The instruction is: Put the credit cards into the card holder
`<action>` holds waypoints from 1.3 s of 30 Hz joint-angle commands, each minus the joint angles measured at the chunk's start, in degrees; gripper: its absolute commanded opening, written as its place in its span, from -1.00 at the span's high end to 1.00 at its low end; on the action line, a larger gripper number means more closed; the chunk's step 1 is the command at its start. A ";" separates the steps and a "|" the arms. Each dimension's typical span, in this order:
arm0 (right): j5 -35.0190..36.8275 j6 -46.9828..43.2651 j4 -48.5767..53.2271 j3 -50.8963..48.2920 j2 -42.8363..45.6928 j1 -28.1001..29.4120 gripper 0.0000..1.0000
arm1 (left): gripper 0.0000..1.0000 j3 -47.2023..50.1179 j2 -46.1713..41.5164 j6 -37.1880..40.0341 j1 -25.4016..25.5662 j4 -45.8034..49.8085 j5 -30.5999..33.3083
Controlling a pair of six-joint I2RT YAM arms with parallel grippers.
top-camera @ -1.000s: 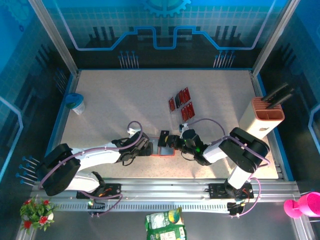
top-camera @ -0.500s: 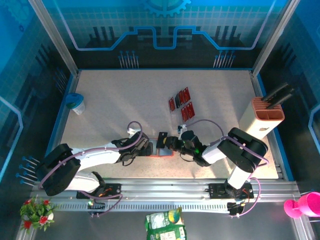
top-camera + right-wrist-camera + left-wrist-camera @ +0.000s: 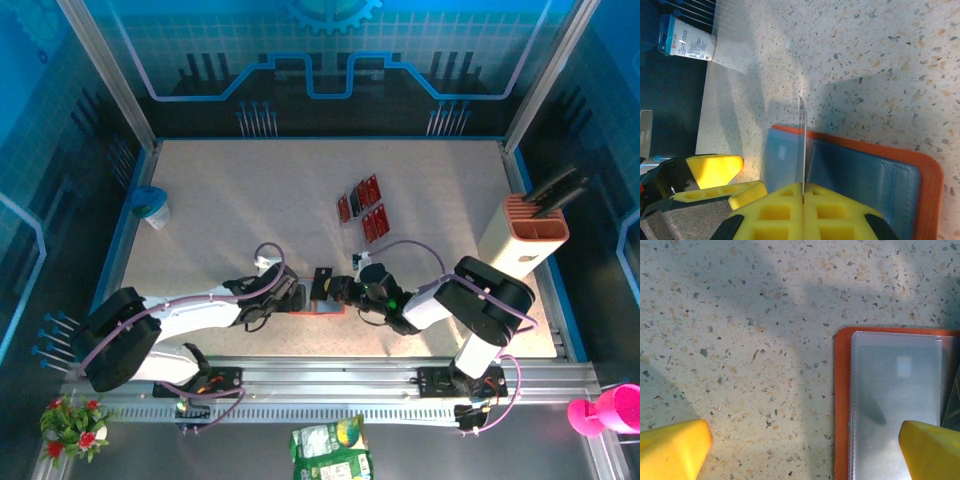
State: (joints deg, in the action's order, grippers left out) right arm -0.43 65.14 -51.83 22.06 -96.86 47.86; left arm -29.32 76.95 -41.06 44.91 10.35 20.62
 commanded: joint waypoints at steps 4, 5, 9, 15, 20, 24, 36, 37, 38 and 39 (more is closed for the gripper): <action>0.32 -3.63 10.69 0.59 6.39 -0.88 1.00 | -0.99 0.82 -0.45 0.37 -0.23 2.85 -1.55; 0.41 -4.61 13.11 0.99 7.74 -0.92 1.00 | -0.99 0.44 -0.85 0.68 -0.23 3.24 -1.54; 0.88 -7.89 21.09 2.36 11.88 -1.37 1.00 | -0.98 -0.76 -2.40 1.62 -0.23 3.78 -2.10; 1.39 -10.96 28.53 3.25 14.76 -2.17 1.00 | -0.98 -2.53 -3.73 1.53 -0.24 3.90 -4.35; 1.68 -13.06 32.57 3.35 15.85 -2.88 1.00 | -0.99 -3.20 -4.00 1.48 -0.22 1.96 -7.68; 1.49 -14.03 34.07 2.65 17.22 -4.09 1.00 | -0.98 -3.29 -3.70 0.99 -0.26 -0.76 -10.78; 0.61 -17.51 40.46 0.85 23.04 -8.62 1.00 | -0.98 -4.25 -0.09 -0.86 0.01 -5.19 -14.99; 0.46 -17.80 40.97 0.62 23.54 -9.04 1.00 | -0.99 -4.34 0.12 -0.95 0.09 -5.40 -15.11; 0.43 -18.17 41.50 0.53 23.94 -9.42 1.00 | -0.98 -4.51 0.37 -1.01 0.10 -5.49 -15.13; 0.29 -18.46 42.05 0.53 24.36 -9.73 1.00 | -0.98 -4.60 0.50 -1.05 0.21 -5.49 -15.17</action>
State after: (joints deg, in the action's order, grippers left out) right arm -0.25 48.93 -13.93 23.59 -73.95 39.27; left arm -32.08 76.53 -40.73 44.86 6.46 7.14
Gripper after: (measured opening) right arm 0.058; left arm 0.991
